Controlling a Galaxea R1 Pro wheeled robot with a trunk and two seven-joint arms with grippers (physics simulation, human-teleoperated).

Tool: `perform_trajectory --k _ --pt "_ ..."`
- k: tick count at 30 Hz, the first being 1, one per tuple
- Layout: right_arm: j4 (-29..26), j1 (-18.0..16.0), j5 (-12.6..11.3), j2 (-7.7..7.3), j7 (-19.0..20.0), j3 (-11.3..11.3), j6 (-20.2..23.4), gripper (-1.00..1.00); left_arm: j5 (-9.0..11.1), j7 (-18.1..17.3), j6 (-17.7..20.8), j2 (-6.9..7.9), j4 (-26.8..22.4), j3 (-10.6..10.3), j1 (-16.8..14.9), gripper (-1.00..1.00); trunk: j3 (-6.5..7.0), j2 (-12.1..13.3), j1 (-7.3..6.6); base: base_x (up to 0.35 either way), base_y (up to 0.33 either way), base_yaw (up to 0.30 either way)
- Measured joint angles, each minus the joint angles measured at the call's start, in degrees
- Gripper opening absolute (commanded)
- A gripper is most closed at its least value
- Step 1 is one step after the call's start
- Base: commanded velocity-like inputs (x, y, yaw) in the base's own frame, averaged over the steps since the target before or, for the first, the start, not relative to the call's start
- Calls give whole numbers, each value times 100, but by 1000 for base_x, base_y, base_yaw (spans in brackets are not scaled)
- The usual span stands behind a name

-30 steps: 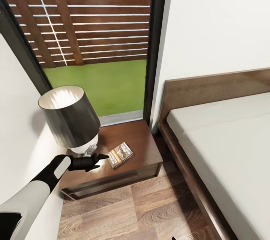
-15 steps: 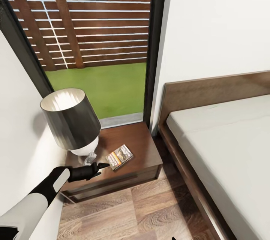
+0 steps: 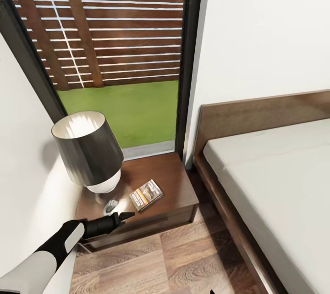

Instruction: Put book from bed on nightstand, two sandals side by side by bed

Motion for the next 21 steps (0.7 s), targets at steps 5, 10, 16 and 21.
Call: perform_trajectory --k 5,10,16,21 --pt "0 1 1 2 -5 4 0 100 -15 -314 -367 -3 262 10 36 100 44 0 0 0 0 0" --pt "0 3 3 6 -8 7 0 100 -29 -690 -583 -6 533 12 44 100 88 0 0 0 0 0" --pt "0 2 3 8 -3 8 0 100 -33 -898 -970 -8 853 14 47 100 141 0 0 0 0 0" --pt "0 1 3 7 -7 8 0 100 -33 -954 -1184 -64 1086 14 50 100 186 0 0 0 0 0"
